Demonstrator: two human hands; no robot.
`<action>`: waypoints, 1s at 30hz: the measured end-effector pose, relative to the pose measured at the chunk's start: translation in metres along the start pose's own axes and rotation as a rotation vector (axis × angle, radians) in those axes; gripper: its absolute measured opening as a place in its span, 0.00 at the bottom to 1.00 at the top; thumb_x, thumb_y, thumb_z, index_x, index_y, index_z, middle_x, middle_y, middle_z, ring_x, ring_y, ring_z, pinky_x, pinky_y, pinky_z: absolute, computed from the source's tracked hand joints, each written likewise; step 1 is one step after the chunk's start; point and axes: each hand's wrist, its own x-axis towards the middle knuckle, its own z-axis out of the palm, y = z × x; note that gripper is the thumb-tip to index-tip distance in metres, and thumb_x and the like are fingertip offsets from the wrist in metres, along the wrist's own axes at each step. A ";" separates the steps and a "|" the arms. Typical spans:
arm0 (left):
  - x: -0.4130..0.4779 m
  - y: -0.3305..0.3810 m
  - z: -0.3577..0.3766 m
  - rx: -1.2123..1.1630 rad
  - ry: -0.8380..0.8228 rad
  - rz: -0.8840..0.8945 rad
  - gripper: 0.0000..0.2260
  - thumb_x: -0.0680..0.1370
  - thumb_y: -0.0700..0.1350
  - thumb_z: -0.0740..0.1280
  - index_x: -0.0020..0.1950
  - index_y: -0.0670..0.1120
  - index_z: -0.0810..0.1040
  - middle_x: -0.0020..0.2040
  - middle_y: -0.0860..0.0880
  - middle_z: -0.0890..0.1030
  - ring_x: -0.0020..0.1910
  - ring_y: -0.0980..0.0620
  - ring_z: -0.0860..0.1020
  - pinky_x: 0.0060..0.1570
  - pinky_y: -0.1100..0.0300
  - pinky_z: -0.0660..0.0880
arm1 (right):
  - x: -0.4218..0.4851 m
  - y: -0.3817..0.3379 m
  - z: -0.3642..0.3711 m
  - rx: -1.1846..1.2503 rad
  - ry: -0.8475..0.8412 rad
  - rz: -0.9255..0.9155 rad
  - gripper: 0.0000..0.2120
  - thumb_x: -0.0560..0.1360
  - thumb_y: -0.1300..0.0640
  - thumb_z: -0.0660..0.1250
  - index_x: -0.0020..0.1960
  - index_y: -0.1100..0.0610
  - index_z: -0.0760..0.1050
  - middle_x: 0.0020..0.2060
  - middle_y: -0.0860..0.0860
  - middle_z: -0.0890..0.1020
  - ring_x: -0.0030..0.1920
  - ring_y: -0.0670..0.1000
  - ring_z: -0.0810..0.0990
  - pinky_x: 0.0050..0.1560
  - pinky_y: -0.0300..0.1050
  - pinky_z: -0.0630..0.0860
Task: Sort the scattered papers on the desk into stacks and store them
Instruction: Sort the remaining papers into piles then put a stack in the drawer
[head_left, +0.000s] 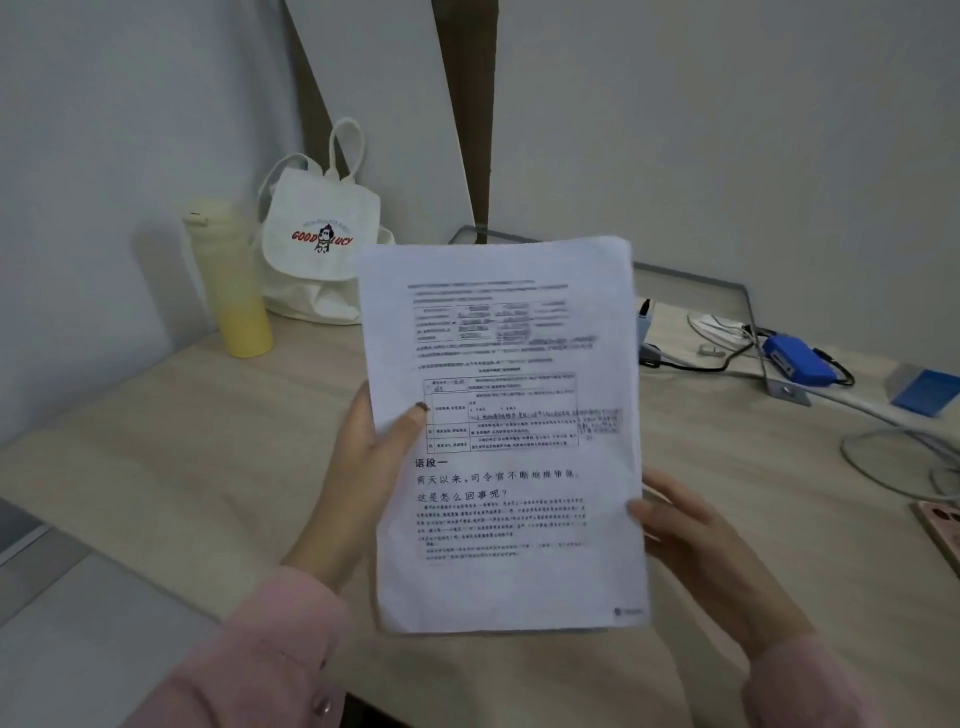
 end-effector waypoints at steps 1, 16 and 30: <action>0.000 0.004 0.001 0.027 -0.013 0.047 0.14 0.78 0.43 0.65 0.63 0.52 0.74 0.58 0.52 0.82 0.58 0.52 0.80 0.60 0.47 0.75 | 0.003 -0.007 0.006 -0.057 0.024 -0.052 0.17 0.71 0.62 0.67 0.59 0.54 0.77 0.55 0.53 0.83 0.56 0.54 0.81 0.58 0.51 0.75; -0.029 -0.022 -0.001 0.162 0.027 0.104 0.09 0.76 0.54 0.62 0.55 0.55 0.73 0.52 0.57 0.82 0.53 0.56 0.81 0.55 0.49 0.78 | 0.009 0.001 0.058 -0.060 0.387 -0.257 0.15 0.75 0.70 0.52 0.44 0.57 0.75 0.41 0.49 0.79 0.43 0.44 0.77 0.45 0.42 0.73; -0.052 0.007 -0.156 0.368 0.260 -0.012 0.05 0.78 0.48 0.64 0.52 0.51 0.75 0.48 0.53 0.82 0.45 0.55 0.82 0.45 0.58 0.79 | 0.022 0.023 0.178 -0.203 -0.146 0.004 0.14 0.79 0.59 0.57 0.58 0.44 0.74 0.50 0.44 0.85 0.49 0.49 0.84 0.50 0.50 0.80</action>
